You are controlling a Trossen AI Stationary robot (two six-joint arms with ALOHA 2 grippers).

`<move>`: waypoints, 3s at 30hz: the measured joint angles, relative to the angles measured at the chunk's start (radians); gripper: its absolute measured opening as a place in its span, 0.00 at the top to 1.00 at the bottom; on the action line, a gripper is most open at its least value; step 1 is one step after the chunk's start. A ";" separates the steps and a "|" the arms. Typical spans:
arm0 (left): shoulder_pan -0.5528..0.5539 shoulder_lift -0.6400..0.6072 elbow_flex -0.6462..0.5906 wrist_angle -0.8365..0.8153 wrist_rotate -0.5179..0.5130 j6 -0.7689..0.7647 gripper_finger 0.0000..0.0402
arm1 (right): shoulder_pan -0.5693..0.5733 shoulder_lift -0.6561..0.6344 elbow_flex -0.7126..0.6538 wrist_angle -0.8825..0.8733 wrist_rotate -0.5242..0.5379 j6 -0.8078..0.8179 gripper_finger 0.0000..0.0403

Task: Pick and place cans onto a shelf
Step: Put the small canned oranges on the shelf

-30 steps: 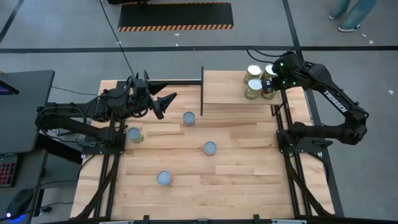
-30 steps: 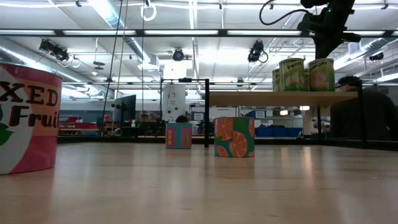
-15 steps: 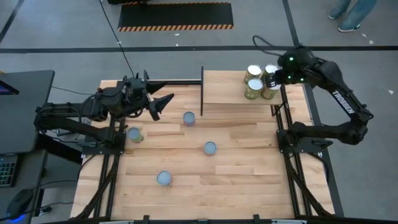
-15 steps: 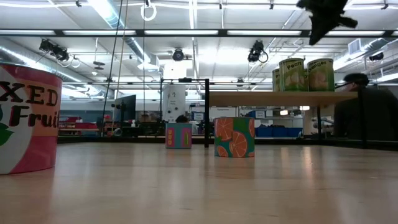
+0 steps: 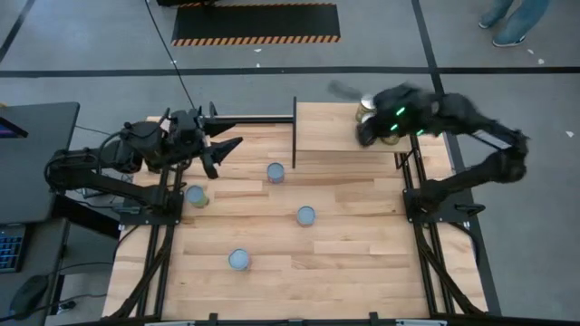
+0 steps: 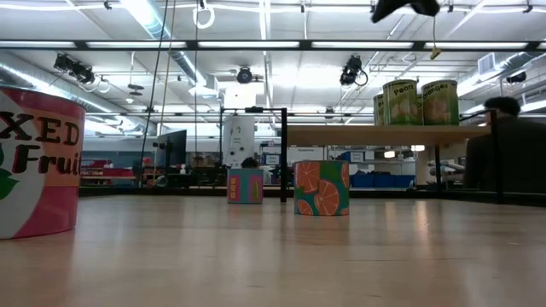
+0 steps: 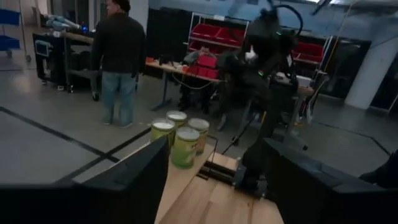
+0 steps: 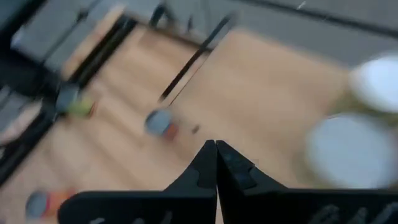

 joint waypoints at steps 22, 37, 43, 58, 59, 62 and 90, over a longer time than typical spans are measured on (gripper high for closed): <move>-0.041 -0.085 -0.001 -0.339 0.027 0.023 0.39 | 0.416 0.702 -0.001 0.244 -0.324 -0.279 0.19; -0.040 -0.084 -0.001 -0.421 0.026 -0.030 0.39 | 0.349 0.781 0.004 0.185 -0.262 -0.569 0.05; -0.040 -0.084 -0.001 -0.423 0.026 -0.029 0.39 | 0.340 0.833 0.006 0.209 -0.279 -0.630 0.05; -0.040 -0.084 -0.001 -0.423 0.026 -0.027 0.39 | 0.339 0.868 0.008 0.188 -0.288 -0.625 0.06; -0.040 -0.084 -0.001 -0.423 0.026 -0.027 0.39 | 0.340 0.868 0.013 0.181 -0.292 -0.623 0.06; -0.040 -0.084 -0.001 -0.424 0.026 -0.027 0.39 | 0.342 0.864 0.029 0.163 -0.313 -0.636 0.06; -0.040 -0.085 -0.002 -0.423 0.026 0.067 0.39 | 0.264 0.874 0.551 -0.219 -0.289 -0.222 0.26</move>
